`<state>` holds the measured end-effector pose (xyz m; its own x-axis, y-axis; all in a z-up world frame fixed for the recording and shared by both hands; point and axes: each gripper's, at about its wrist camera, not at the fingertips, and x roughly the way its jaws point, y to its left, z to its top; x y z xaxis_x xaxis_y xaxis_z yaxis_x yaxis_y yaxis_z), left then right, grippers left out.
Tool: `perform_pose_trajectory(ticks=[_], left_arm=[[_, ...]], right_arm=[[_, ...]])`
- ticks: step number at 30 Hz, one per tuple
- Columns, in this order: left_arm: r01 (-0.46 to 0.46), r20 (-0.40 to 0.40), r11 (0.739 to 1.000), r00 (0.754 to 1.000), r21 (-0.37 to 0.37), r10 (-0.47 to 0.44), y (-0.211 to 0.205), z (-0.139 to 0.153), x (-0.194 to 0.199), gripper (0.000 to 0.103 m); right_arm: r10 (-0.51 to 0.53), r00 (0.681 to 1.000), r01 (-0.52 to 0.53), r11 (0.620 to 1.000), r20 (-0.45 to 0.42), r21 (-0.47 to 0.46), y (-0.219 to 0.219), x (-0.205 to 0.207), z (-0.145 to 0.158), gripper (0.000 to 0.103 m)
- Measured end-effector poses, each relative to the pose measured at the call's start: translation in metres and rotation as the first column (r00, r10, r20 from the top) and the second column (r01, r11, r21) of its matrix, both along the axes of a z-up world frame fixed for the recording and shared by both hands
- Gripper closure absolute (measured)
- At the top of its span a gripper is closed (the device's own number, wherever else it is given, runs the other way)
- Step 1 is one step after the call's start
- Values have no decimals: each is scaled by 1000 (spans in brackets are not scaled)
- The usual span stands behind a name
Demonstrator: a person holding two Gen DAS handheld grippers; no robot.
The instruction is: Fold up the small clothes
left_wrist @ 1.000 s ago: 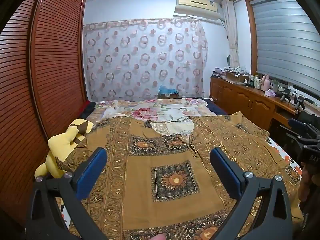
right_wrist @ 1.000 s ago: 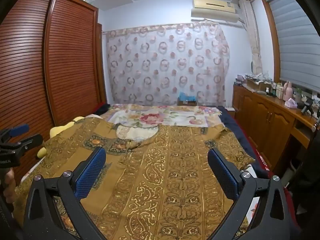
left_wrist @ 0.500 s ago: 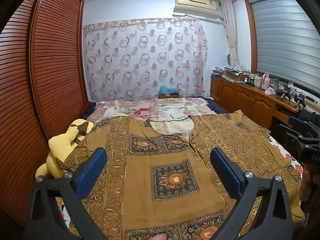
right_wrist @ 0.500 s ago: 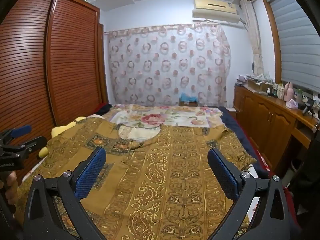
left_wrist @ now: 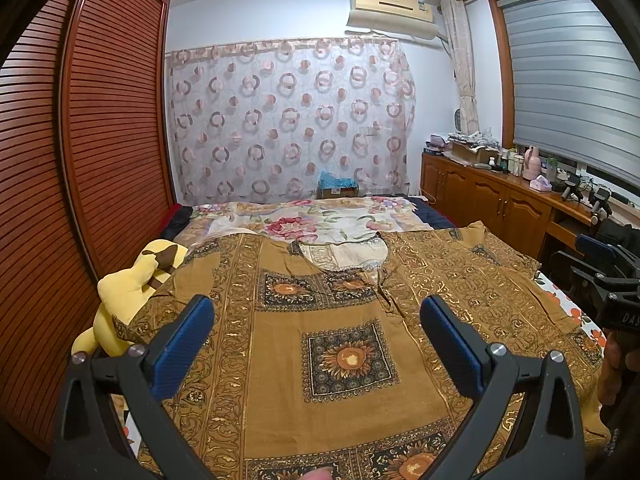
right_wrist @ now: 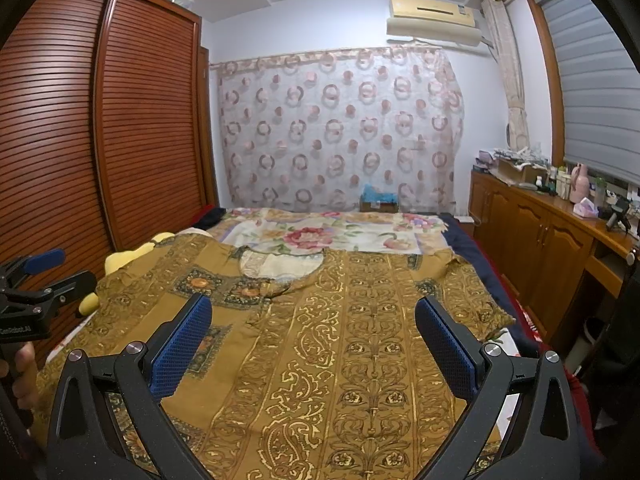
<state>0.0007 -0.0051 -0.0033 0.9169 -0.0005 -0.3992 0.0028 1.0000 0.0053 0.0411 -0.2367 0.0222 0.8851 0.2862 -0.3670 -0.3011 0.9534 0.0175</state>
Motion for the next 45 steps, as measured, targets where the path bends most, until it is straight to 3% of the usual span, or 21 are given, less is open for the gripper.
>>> perform_pose_trajectory(ticks=[38, 45], left_arm=[[1, 9, 1000, 1000, 4, -1, -2, 1, -1, 0], [1, 11, 1000, 1000, 5, -1, 1, 14, -2, 0]], right_arm=[[1, 1000, -1, 1000, 0, 0, -4, 0, -2, 0], [2, 1000, -2, 1000, -1, 0, -3, 0, -1, 0]])
